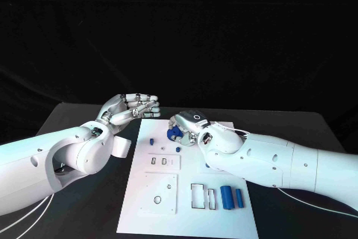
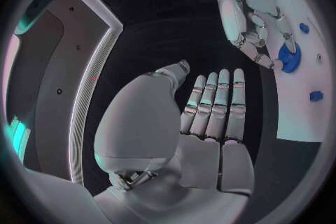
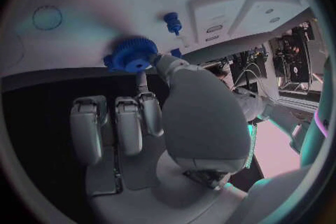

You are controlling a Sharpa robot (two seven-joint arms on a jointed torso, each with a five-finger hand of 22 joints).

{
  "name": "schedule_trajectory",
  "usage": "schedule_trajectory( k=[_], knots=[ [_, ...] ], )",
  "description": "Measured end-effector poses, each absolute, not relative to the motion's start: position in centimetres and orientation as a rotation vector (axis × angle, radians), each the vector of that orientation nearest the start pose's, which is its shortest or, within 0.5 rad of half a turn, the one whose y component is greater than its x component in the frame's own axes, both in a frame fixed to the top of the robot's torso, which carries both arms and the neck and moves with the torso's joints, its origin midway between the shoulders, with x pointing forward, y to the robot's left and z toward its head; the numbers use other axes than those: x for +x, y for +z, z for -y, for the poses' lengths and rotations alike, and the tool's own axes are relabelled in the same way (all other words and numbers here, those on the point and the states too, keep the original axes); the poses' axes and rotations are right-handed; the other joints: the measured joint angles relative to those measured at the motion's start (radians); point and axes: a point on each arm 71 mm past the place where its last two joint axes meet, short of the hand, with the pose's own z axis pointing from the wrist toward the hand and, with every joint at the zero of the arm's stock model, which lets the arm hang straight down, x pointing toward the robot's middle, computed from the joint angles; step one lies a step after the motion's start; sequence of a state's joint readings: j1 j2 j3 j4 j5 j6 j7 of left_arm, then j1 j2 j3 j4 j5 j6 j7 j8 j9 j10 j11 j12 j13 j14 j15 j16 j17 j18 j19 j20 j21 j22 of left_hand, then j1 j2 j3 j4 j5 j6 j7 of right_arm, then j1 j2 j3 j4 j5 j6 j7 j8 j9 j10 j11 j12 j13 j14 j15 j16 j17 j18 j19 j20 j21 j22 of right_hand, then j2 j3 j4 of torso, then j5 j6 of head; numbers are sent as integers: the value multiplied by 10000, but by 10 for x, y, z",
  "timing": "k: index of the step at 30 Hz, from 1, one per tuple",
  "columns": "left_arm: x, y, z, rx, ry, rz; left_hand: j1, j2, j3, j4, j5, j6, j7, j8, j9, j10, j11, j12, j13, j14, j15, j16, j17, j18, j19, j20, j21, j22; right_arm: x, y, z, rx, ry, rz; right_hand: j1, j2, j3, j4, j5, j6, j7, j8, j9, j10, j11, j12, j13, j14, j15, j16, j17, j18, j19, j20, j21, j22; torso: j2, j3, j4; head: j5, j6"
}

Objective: Assemble the parts on the task board

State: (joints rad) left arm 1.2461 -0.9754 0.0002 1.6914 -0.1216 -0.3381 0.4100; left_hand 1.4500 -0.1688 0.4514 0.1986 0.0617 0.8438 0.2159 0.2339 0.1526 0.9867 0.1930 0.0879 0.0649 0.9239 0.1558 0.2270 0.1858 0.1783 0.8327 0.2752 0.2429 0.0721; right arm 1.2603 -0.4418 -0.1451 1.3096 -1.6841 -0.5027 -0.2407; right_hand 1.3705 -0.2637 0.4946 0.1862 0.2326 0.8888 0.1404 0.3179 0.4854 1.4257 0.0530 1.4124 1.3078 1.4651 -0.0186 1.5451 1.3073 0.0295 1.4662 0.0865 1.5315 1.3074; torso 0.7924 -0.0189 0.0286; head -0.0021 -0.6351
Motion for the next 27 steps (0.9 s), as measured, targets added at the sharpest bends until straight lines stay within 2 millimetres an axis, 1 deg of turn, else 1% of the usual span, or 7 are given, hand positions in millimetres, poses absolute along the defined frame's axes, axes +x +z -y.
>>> schedule_trajectory(
  k=[2, 4, 6, 17, 21, 23, 27],
  knots=[
    [467, -125, -223, -9157, -15831, -13559, 0, 0, 0, 0, 0, 0, 0, 0, 0, 0, 0, 0, 0, 0, 0, 0, 0, -1, 0, 0, 0, 0, 503, -181, 55, -3645, 6252, -14168, -144, -145, 0, 0, 0, -361, 138, -342, -118, -39, 136, -57, 0, 8, 145, 0, 0, 1, -4, 119, -56, 0, 1, 0, 0, -1, 2],
    [467, -125, -223, -9158, -15830, -13564, 0, 0, 0, 0, 0, 0, 0, 0, 0, 0, 0, 0, 0, 0, 0, 0, -1, -1, 0, 0, 0, 0, 503, -182, 55, -3642, 6253, -14171, -283, -215, -78, -28, 0, -476, 222, -537, -166, -90, 187, -57, 0, 14, 150, 0, 0, 0, 2, 142, -57, 0, 1, -1, 0, -1, 2],
    [467, -125, -223, -9159, -15831, -13567, 0, 0, -1, 0, 0, 0, 0, 0, 1, 0, 0, 0, 0, 0, 0, 0, -1, 0, 0, 0, 0, 0, 503, -182, 54, -3640, 6264, -14174, -380, -226, -288, 4, 0, -477, 222, -650, -173, -90, 187, -85, -1, 0, 207, 0, 0, 1, 1, 211, -57, 0, 2, -2, 0, -1, 2],
    [467, -125, -224, -9171, -15814, -13576, 0, 0, -1, 0, 0, 0, 0, 0, 1, 0, 0, 0, 0, 0, 0, 0, -2, 0, 0, 0, 0, -9, 499, -182, 69, -3449, 6275, -14278, -712, -13, -930, 263, 0, -462, 209, -803, -156, -127, 223, -98, -2, 15, 222, 0, -1, 2, 1, 210, -57, -1, 2, -3, -2, 20, -12],
    [467, -125, -226, -9183, -15780, -13566, 0, 0, -1, 0, 0, 0, 0, 0, 1, 0, 0, 0, 0, 0, 0, 0, -2, 0, 0, 0, 0, -8, 493, -179, 86, -3108, 6462, -14329, -782, 58, -1013, 346, -1, -357, 178, -803, -132, -92, 257, -98, -2, 15, 222, -1, 0, 2, 0, 210, -57, -2, -5, 9, -12, 46, -12],
    [467, -125, -228, -9197, -15742, -13551, 0, 0, -1, 0, 0, 0, 0, 0, 1, 0, 0, 0, 0, 0, 0, 0, -2, 0, 0, 0, 0, -8, 490, -175, 100, -2777, 6598, -14356, -782, 58, -1013, 346, -1, -322, 213, -803, -124, -92, 257, -98, -2, 15, 222, -1, 0, 2, 0, 210, -124, -2, -15, 14, -32, 56, -18],
    [468, -125, -231, -9223, -15666, -13522, 0, 0, -1, 0, 0, 0, 0, 0, 2, 0, 0, 0, 0, 0, 0, 0, -2, 0, 0, 0, 0, -8, 488, -161, 137, -1868, 6939, -14419, -572, 258, -886, 219, -1, -291, 183, -949, -123, -189, 227, -225, -3, 15, 222, -19, -1, 2, 0, 210, -333, 7, -57, 36, -108, 68, -9]
  ],
)
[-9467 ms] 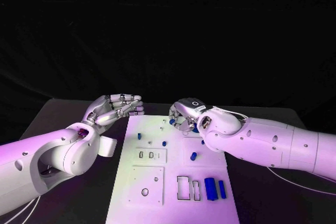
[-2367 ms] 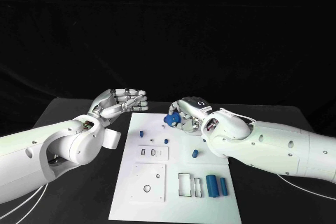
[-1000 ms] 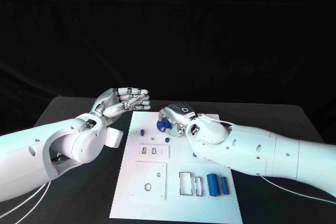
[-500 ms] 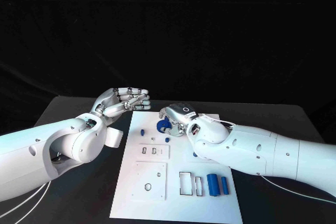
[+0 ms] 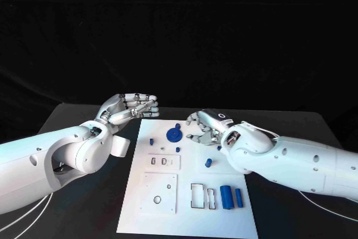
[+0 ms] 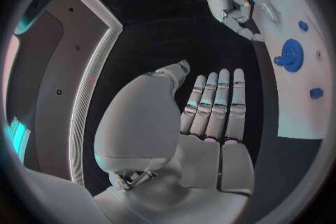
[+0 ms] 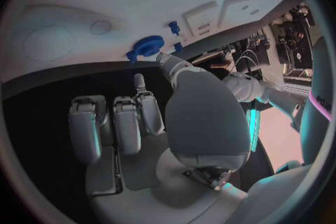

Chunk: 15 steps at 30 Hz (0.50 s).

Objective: Assemble the parts on the task board

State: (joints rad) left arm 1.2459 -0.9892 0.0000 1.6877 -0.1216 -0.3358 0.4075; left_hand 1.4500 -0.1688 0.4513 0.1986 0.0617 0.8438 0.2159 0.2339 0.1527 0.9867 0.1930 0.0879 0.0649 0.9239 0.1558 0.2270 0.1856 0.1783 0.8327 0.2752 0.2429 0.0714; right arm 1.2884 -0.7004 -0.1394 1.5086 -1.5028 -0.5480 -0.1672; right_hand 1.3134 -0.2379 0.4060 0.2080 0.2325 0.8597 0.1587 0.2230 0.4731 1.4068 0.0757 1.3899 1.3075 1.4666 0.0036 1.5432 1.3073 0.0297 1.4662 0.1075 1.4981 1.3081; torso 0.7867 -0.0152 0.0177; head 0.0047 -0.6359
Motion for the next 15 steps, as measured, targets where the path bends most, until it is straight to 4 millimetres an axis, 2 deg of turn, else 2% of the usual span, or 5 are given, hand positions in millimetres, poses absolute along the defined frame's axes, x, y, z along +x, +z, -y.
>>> schedule_trajectory(
  k=[4, 7, 10, 15],
  knots=[
    [469, -126, -233, -9244, -15605, -13499, 0, 0, 0, 0, 0, -37, -36, 0, 0, 0, 0, 0, 0, 0, 0, -40, 9, -1, 0, 0, 0, 0, 486, -152, 176, -762, 7356, -14622, 230, -86, 140, -139, 0, 0, 0, -77, 0, -210, 11, -217, 0, 0, 0, -97, 4, 0, 0, 0, -334, 0, -61, 42, -100, -27, 2],
    [471, -126, -235, -9256, -15562, -13478, 0, 0, 0, 0, 0, -37, -36, 0, 0, 0, 0, 0, 0, 0, 0, -40, 9, -1, 0, 0, 0, 0, 486, -149, 205, 108, 7606, -14807, 341, -91, 194, -193, 0, 0, 0, -155, -1, -391, 53, -405, 0, 0, 0, -152, 8, 0, -90, 89, -489, 0, -113, 81, -180, -59, 1],
    [472, -127, -236, -9262, -15546, -13473, 0, 0, 0, 0, 0, -36, -36, 0, 1, 0, 0, 0, 0, 0, 0, -40, 9, 0, 0, 0, 0, 0, 487, -150, 229, 824, 7724, -14972, 347, -96, 234, -234, -1, 0, 0, -202, -1, -440, 29, -472, -1, 0, 0, -152, 8, 0, -91, 90, -489, -1, -163, 125, -248, -83, 1],
    [474, -128, -237, -9270, -15516, -13463, 0, 0, 0, 0, 0, -37, -36, 0, 1, 0, 0, 0, 0, 0, 0, -40, 8, -1, 0, 0, 0, 1, 488, -158, 255, 1526, 7808, -15244, 424, -95, 262, -261, -1, -30, 30, -202, -1, -440, 28, -472, -1, 0, 0, -152, 8, 0, -90, 90, -527, -2, -209, 194, -328, -109, -38]
  ],
)
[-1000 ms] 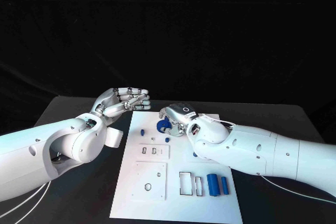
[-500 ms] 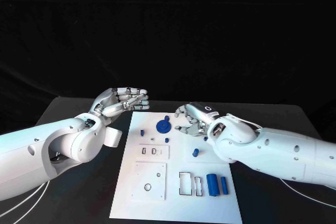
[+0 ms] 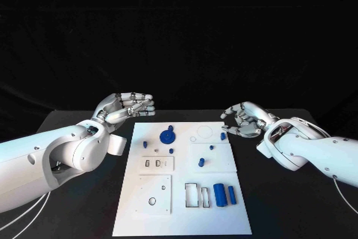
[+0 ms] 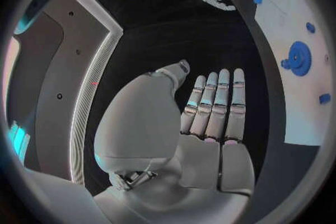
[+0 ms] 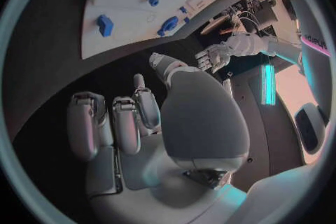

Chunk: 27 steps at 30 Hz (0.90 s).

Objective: Assemble the parts on the task board

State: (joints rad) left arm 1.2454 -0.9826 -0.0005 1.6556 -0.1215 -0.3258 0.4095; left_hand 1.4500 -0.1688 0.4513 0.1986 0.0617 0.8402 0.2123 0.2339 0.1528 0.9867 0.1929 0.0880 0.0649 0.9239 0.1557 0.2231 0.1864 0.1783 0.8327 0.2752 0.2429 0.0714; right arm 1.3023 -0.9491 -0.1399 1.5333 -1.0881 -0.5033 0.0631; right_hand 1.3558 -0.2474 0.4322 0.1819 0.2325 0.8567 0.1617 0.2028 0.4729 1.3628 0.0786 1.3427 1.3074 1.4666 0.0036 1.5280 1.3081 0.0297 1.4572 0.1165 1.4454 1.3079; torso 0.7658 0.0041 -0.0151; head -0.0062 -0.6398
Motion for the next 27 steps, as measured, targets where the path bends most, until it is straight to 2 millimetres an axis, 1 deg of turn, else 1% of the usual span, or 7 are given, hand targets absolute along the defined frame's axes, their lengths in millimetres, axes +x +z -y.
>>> schedule_trajectory(
  k=[5, 9, 15, 20, 23, 25, 27],
  knots=[
    [475, -129, -237, -9276, -15513, -13474, 0, 0, 0, 0, 0, 0, 0, 0, 0, 0, 0, 0, 0, 0, 0, 0, 0, 0, 0, 0, 0, 0, 491, -170, 274, 1898, 7652, -15543, 42, -42, 0, 0, 0, -1, 0, 0, 0, 0, 0, 0, 0, 0, 0, 0, 0, 0, 0, 0, 0, -1, -22, 69, -59, -8, -33],
    [476, -129, -238, -9275, -15513, -13475, 0, 0, 0, 0, 0, 0, 0, 0, 1, 0, 0, 0, 0, 0, 0, 0, -1, 0, 0, 0, 0, 1, 492, -176, 279, 1961, 7640, -15698, 41, -42, 28, -28, 0, -1, 0, 0, -1, 0, 0, 0, -1, 0, 0, 0, -1, 0, 0, -1, 0, -1, -28, 92, -70, -16, -51],
    [476, -129, -238, -9277, -15513, -13480, 0, 0, 0, 0, 0, 0, 0, 0, 1, 0, 0, 0, 0, 0, 0, 0, -1, 0, 0, 0, 0, 1, 496, -186, 283, 2006, 7549, -15980, 41, -42, 28, -28, -1, -1, 0, -39, -2, 1, 0, 0, -1, 0, 0, 0, -1, 0, 0, 0, 0, -1, -22, 94, -59, -14, -75],
    [476, -129, -238, -9277, -15517, -13485, 0, 0, 0, 0, 0, 1, 0, 0, 1, 0, 0, 0, 0, 0, 0, 0, -2, 0, 0, 0, 0, 1, 500, -196, 280, 2009, 7510, -16214, 41, -42, 28, -28, -1, -1, 0, -39, -2, 1, 0, 0, -1, 0, 0, 0, -2, 0, 0, 0, 0, -2, -6, 93, -60, 31, -97],
    [476, -129, -238, -9277, -15520, -13487, 0, 0, 56, -56, 0, 0, 0, -36, 1, 0, 0, -38, 0, 0, 0, 0, 10, 1, 0, 0, 0, -9, 503, -200, 277, 1997, 7495, -16317, 41, -42, 28, -27, -1, -1, 0, -39, -3, 1, 0, 0, 7, 0, 0, 0, -2, 0, 0, -1, 0, -2, -4, 81, -63, 77, -127],
    [476, -129, -238, -9276, -15523, -13490, 0, 0, 56, -56, 0, 1, 1, -36, 1, 0, 0, -38, 0, 0, 0, 1, 10, 1, 0, 0, 0, -8, 504, -202, 275, 1980, 7499, -16370, 41, -42, 28, -27, -1, -1, 0, -39, -3, 1, 0, 0, 7, 0, 0, 0, -2, 0, 0, -1, 0, -2, -4, 81, -65, 89, -136],
    [476, -129, -238, -9276, -15524, -13491, 0, 0, 55, -56, 0, 0, 0, -36, 1, 0, 0, -38, 0, 0, 0, 1, 9, 0, 0, 0, 0, -9, 505, -204, 273, 1964, 7514, -16412, 41, -42, 28, -27, -1, -34, 33, -94, -3, -36, 36, 0, 7, 0, 0, 0, -3, 0, 0, -1, 1, -2, -4, 81, -66, 94, -151]
  ],
)
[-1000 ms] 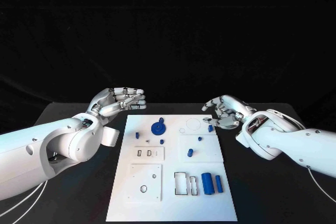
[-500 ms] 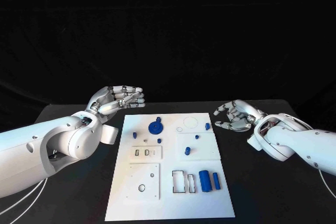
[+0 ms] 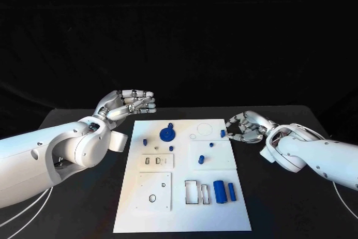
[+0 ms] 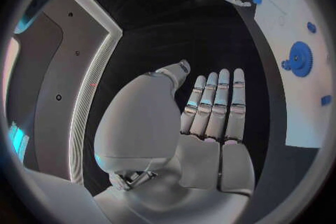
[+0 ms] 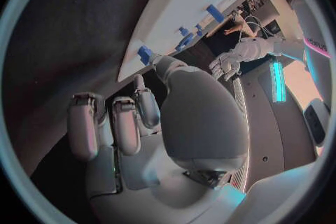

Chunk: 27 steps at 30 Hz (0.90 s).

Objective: Assemble the parts on the task board

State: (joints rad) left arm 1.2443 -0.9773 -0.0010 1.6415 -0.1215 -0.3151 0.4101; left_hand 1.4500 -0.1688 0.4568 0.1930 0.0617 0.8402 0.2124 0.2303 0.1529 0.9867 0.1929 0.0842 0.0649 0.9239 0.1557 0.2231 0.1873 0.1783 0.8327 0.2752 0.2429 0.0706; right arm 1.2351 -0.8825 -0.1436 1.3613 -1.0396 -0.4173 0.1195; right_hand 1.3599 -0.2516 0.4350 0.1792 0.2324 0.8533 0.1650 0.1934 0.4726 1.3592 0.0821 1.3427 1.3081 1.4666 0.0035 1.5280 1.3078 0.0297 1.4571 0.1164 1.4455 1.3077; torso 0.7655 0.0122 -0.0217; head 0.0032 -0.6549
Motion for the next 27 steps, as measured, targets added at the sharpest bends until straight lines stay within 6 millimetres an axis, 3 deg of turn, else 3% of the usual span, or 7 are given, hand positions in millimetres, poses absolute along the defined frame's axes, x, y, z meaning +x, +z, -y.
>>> schedule_trajectory(
  k=[27],
  knots=[
    [476, -130, -238, -9290, -15516, -13516, 0, 0, 0, 0, 0, 0, 0, 1, -8, 0, 0, 0, 0, 0, 0, 0, -3, 0, 0, 0, 0, 2, 510, -212, 258, 1761, 7645, -16744, 198, 198, 250, -111, -1, 173, 48, -42, 40, 76, -1, 106, -3, 0, 0, 40, -2, 0, 37, 36, 47, -3, 4, 12, -32, 20, -105]
  ],
)
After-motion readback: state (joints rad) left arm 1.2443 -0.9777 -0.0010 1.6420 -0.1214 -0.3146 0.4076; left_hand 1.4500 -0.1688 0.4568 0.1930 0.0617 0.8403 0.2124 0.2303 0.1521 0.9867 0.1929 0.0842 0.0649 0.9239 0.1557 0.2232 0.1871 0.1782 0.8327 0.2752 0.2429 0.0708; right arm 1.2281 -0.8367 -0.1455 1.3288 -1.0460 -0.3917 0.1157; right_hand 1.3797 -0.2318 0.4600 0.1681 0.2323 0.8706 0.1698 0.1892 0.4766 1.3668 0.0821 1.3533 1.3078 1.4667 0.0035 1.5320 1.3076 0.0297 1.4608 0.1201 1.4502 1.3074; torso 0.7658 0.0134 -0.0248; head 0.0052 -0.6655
